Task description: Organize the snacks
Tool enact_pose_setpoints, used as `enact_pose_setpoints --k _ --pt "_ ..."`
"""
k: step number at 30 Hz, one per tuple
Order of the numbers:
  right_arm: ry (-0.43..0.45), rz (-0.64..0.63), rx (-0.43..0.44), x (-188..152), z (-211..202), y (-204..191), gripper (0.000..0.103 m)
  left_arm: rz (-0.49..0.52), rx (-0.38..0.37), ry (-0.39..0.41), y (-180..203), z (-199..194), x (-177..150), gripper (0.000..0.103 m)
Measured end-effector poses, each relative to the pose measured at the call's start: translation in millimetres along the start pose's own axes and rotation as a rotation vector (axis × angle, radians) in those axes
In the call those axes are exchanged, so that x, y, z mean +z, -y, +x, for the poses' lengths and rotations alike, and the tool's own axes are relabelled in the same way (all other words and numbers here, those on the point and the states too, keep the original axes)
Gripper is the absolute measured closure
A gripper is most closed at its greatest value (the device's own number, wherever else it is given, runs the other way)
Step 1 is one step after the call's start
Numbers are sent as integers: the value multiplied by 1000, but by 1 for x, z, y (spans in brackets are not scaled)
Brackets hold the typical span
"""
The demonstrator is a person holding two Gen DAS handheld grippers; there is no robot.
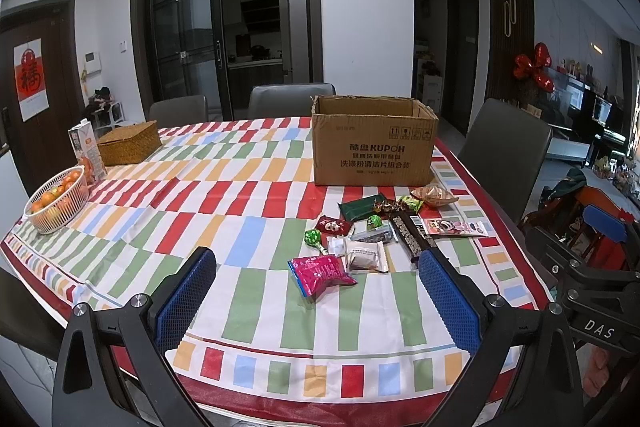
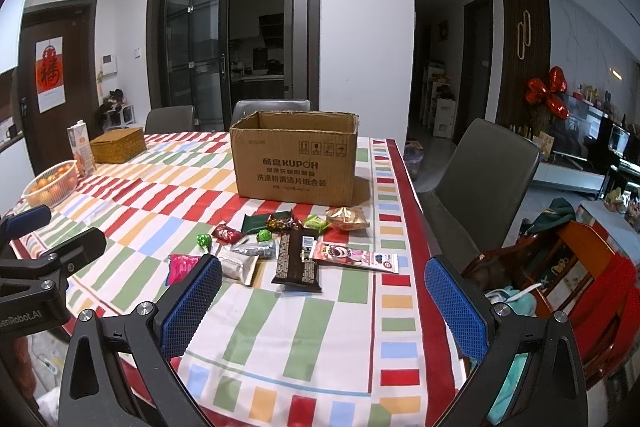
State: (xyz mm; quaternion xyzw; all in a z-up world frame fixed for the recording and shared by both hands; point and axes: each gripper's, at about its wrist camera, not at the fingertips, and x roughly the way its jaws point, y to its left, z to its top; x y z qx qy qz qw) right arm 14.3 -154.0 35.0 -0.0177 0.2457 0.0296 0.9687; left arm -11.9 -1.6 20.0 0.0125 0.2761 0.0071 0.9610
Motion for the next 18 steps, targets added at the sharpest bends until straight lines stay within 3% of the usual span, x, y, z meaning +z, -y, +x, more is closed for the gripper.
enact_pose_setpoints --k 10,18 --pt "-9 -17 10 -2 2 -7 0 9 2 -1 -1 1 -2 0" --pt "-40 -83 40 -8 26 -19 0 60 3 -20 -9 21 -12 0"
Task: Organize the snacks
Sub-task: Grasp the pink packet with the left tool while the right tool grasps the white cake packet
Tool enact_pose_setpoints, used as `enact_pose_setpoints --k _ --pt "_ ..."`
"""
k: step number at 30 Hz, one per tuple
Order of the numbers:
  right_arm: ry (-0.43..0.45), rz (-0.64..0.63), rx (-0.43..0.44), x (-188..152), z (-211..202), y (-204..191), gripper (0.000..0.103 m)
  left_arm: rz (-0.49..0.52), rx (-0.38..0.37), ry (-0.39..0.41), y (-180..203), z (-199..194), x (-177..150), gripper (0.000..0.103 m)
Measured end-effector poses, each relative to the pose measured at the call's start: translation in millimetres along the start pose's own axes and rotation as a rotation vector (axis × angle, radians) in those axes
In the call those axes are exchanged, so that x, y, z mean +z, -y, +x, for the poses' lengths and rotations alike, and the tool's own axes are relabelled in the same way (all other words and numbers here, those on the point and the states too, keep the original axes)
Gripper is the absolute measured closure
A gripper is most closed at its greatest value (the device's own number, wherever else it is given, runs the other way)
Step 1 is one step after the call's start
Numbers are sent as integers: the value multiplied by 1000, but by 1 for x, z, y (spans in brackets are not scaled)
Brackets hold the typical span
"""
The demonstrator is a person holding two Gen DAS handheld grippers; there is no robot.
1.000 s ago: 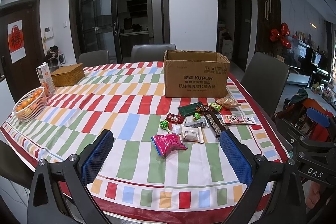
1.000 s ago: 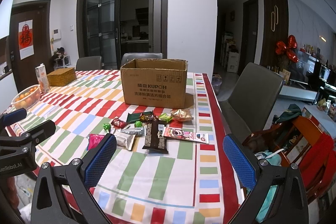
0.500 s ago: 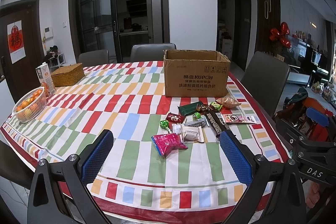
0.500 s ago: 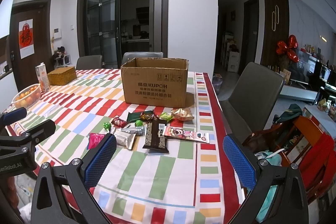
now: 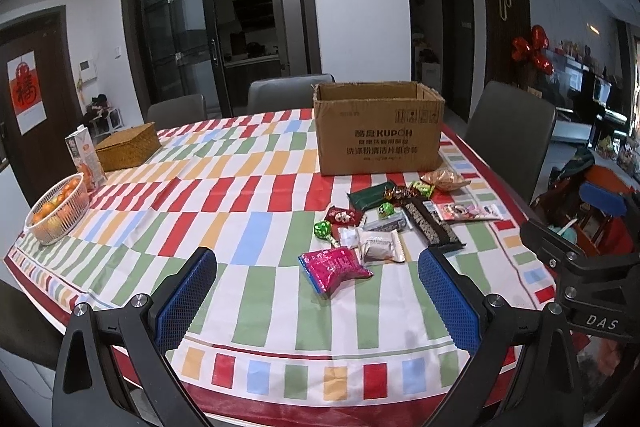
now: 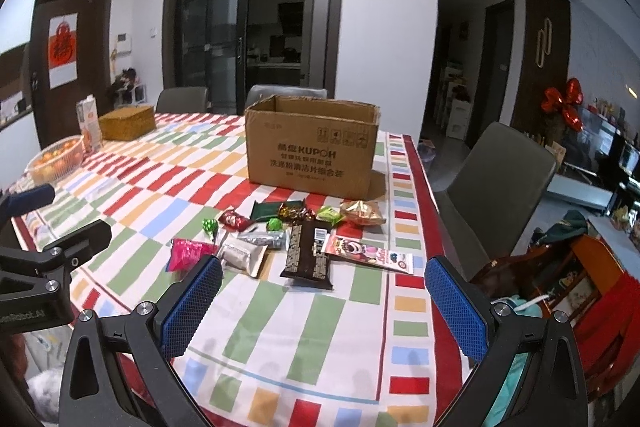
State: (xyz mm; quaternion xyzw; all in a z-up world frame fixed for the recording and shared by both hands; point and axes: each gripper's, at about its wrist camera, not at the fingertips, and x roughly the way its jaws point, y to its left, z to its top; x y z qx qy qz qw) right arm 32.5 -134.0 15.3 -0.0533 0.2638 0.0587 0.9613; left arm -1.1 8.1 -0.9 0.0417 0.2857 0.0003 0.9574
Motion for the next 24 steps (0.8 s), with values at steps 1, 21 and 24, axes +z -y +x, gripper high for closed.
enact_pose_setpoints --k 1,21,24 --pt "-4 -3 5 0 2 -1 0 10 0 -2 0 3 -1 0" --pt "-123 -264 151 4 101 -55 14 304 -76 -57 -5 83 -8 11" --pt "-144 -313 178 3 114 -60 19 343 -99 -68 -2 96 -10 13"
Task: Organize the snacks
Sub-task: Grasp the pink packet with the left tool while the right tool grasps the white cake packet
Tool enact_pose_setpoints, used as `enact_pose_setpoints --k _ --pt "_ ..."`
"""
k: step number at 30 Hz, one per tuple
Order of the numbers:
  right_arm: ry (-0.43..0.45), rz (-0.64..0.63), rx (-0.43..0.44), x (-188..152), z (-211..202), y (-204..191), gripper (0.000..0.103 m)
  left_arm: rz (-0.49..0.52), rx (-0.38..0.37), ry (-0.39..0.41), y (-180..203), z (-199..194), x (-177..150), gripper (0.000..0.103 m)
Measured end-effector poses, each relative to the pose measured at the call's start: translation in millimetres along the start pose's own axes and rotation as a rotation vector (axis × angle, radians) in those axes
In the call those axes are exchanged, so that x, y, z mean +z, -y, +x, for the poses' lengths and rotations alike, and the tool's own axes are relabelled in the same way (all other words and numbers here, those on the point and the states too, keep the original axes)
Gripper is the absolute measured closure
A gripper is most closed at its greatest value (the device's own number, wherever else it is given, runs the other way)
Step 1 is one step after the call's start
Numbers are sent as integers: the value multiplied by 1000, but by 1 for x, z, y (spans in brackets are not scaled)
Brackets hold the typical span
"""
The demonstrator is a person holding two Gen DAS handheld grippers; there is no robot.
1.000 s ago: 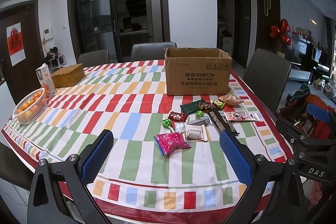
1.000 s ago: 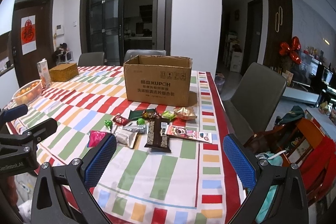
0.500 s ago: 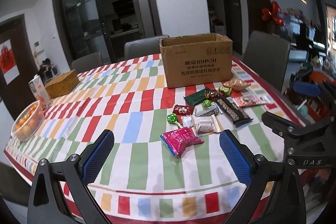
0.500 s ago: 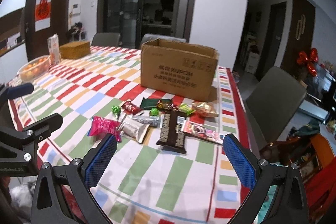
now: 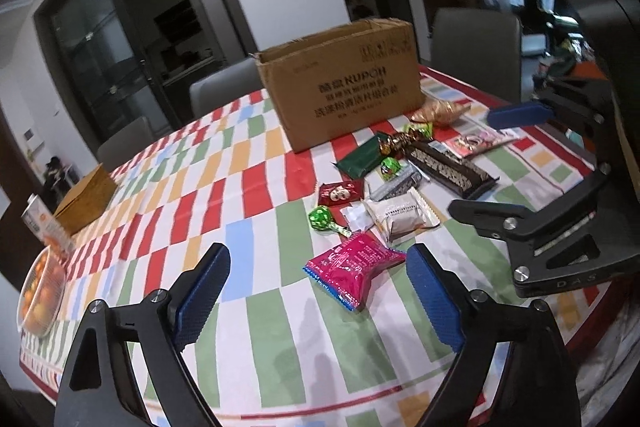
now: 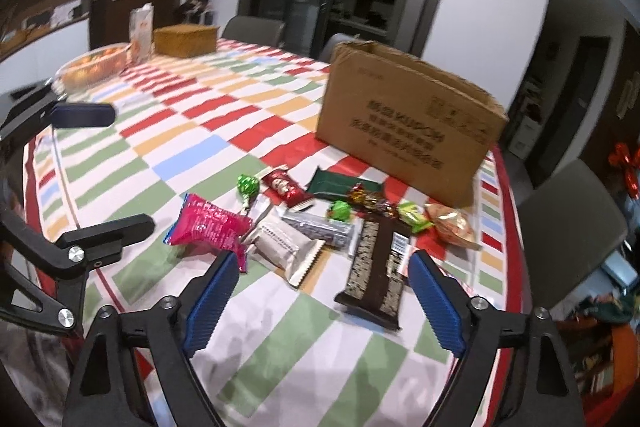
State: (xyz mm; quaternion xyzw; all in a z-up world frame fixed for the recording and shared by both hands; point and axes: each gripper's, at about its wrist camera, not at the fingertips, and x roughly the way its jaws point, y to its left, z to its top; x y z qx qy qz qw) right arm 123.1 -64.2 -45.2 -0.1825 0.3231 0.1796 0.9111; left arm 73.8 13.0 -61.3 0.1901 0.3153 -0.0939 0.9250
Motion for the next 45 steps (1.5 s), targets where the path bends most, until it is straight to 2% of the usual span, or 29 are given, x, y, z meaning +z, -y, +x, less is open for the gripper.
enact_pose_setpoints --k 15,22,23,27,34,38,40,45 --pt "-84 -161 94 4 59 -15 41 115 -129 -88 3 61 -4 25" --pt "-88 -215 127 7 73 -19 46 137 -200 -110 2 76 -3 30" --pt "-88 -218 132 7 74 -19 46 134 -211 -116 1 78 -3 33" --pt "-106 -228 165 8 84 -20 51 96 -258 -134 -3 84 -4 42" --pt "-141 -206 223 9 97 -21 60 1 -321 -165 -11 91 -5 48" --pt "-157 -175 241 9 100 -21 66 -82 -360 -192 -17 93 -6 57" --pt "-163 -152 245 8 99 -21 68 -116 -387 -213 -19 94 -8 65" --pt "-179 -68 247 6 97 -16 70 -182 -401 -278 -19 102 -16 66"
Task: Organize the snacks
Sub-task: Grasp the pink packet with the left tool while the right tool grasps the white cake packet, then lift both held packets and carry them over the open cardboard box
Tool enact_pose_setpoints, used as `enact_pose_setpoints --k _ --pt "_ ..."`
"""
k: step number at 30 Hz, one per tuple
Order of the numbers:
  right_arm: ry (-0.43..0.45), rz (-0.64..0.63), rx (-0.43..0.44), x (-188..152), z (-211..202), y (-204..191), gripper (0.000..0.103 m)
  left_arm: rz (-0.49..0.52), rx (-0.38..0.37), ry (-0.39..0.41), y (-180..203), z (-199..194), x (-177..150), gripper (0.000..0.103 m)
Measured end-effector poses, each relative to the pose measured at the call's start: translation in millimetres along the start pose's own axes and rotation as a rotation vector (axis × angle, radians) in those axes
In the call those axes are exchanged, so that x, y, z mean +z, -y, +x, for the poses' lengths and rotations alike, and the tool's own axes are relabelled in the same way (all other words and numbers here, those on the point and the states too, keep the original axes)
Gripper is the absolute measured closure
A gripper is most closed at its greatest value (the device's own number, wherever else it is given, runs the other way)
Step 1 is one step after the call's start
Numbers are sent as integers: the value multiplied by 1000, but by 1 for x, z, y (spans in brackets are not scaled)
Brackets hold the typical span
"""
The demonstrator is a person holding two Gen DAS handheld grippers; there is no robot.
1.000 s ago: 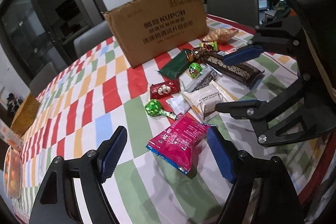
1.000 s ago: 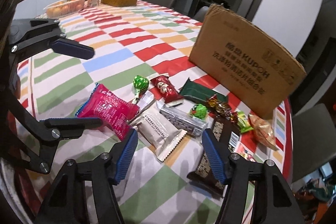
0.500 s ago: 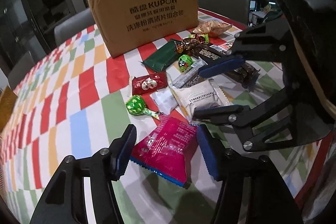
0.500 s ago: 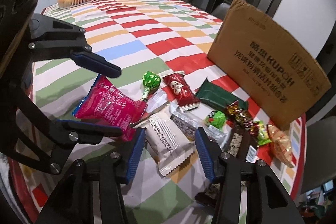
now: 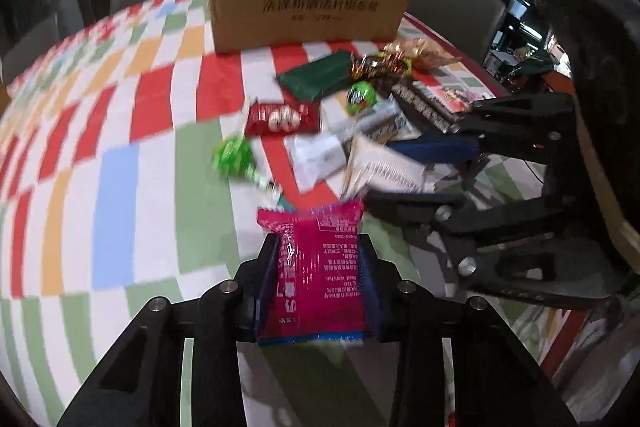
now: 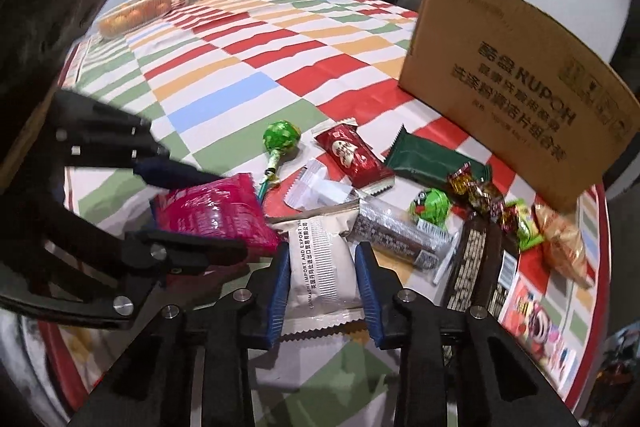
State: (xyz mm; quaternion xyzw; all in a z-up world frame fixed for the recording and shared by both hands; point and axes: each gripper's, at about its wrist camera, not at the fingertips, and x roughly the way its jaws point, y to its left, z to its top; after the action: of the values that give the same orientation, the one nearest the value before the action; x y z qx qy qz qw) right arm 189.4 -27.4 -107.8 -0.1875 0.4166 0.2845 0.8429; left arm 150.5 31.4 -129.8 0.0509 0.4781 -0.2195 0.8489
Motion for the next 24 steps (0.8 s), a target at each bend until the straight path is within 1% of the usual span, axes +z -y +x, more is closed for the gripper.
enact_pose_setpoints --k 2,6,11,15,22,24 --pt "1 33 1 -1 -1 1 72 -18 7 1 1 -2 -2 66" --pt "21 92 -12 -3 -8 1 72 -94 1 15 -2 -6 -5 69" --pt "59 144 -29 -3 -23 4 72 -162 40 65 -1 -25 -3 69" --pt "87 164 -39 -3 -38 7 72 -179 75 114 6 -41 2 69" --pt "150 203 -67 0 -66 15 72 -193 92 196 16 -65 19 69" --pt "176 216 -86 2 -76 20 72 -190 98 222 19 -72 28 69"
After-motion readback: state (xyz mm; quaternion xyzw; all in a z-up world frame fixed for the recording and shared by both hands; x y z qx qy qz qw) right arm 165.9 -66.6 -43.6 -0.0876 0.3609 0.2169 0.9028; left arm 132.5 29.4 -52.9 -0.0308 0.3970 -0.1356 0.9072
